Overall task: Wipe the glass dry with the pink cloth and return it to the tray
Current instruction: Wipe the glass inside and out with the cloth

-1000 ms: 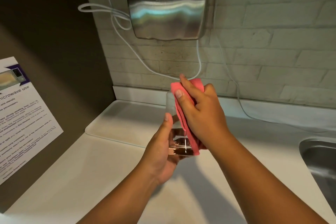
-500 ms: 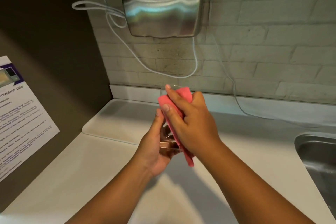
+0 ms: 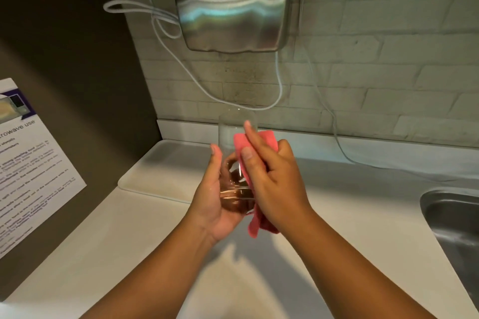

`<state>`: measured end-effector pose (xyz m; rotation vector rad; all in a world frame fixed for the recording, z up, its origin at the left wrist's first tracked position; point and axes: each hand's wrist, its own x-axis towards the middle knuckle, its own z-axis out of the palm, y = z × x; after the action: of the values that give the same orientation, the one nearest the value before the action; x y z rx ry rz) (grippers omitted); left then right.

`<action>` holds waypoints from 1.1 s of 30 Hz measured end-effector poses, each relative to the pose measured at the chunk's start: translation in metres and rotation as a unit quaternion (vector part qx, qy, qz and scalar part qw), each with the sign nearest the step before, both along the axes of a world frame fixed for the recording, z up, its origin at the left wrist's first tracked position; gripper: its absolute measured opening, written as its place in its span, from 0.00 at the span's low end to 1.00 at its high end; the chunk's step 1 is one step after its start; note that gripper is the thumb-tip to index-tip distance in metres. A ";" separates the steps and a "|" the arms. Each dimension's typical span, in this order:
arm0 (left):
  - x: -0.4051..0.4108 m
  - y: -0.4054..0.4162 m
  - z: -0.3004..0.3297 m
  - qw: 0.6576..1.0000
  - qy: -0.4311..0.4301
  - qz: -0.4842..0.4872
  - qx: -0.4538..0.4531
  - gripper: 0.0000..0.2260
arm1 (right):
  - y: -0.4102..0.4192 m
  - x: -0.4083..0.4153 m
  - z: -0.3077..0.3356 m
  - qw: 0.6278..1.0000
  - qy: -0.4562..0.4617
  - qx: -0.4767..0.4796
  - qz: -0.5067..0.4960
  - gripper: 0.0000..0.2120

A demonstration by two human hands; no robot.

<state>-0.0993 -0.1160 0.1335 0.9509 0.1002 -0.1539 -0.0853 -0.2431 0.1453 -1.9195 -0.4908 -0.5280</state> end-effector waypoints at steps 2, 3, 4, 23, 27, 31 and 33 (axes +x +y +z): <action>-0.002 -0.002 -0.005 1.000 0.006 -0.002 0.016 0.34 | 0.002 -0.002 0.001 0.997 -0.041 -0.070 -0.018 0.21; -0.004 -0.004 -0.007 1.000 0.005 -0.007 0.018 0.33 | 0.002 -0.001 0.003 0.994 -0.055 -0.093 -0.028 0.22; -0.005 -0.005 -0.011 1.000 0.002 -0.013 0.012 0.32 | 0.001 0.002 0.007 0.992 -0.063 -0.102 -0.037 0.22; -0.018 -0.028 -0.010 0.987 -0.015 0.049 0.155 0.33 | 0.000 0.020 0.000 0.990 -0.036 -0.115 -0.067 0.22; -0.017 -0.022 -0.006 0.991 -0.010 0.074 0.107 0.32 | -0.014 0.022 -0.008 0.998 0.040 -0.022 -0.042 0.20; -0.009 -0.010 0.005 0.992 -0.013 0.073 0.101 0.33 | -0.011 0.000 -0.018 0.999 0.037 -0.012 -0.019 0.20; -0.006 -0.007 0.004 0.993 -0.006 0.062 0.100 0.33 | -0.005 -0.011 -0.018 0.997 -0.014 -0.074 -0.022 0.20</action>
<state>-0.1058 -0.1231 0.1377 1.1430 0.1645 -0.0237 -0.0966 -0.2480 0.1269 -2.0698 -0.5184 -0.5608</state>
